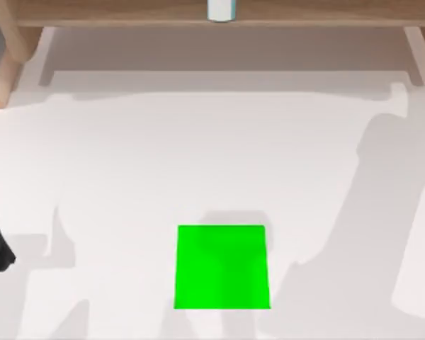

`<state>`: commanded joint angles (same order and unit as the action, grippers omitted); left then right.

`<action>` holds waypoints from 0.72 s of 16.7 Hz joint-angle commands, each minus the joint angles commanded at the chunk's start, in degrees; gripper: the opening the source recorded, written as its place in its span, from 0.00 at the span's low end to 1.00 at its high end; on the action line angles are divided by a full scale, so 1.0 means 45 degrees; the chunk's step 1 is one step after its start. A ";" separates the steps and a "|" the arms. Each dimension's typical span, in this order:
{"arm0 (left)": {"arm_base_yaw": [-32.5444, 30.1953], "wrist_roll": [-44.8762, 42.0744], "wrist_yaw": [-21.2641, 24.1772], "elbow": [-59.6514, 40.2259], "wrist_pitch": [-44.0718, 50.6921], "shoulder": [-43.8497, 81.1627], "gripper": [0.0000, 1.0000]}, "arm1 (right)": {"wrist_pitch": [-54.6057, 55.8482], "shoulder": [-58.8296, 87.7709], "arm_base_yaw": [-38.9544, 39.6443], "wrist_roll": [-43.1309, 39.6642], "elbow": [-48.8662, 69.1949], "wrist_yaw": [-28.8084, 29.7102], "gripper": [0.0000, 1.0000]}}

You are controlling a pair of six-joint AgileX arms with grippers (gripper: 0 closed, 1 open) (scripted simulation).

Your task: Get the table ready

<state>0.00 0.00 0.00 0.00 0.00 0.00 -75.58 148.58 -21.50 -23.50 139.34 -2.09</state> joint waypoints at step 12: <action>0.0000 0.0000 0.0000 0.0000 0.0000 0.0000 1.00 | 0.0688 -0.0144 -0.0006 -0.0002 -0.0758 -0.0014 1.00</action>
<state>0.00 0.00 0.00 0.00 0.00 0.00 -72.49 147.93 -21.53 -23.51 135.93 -2.15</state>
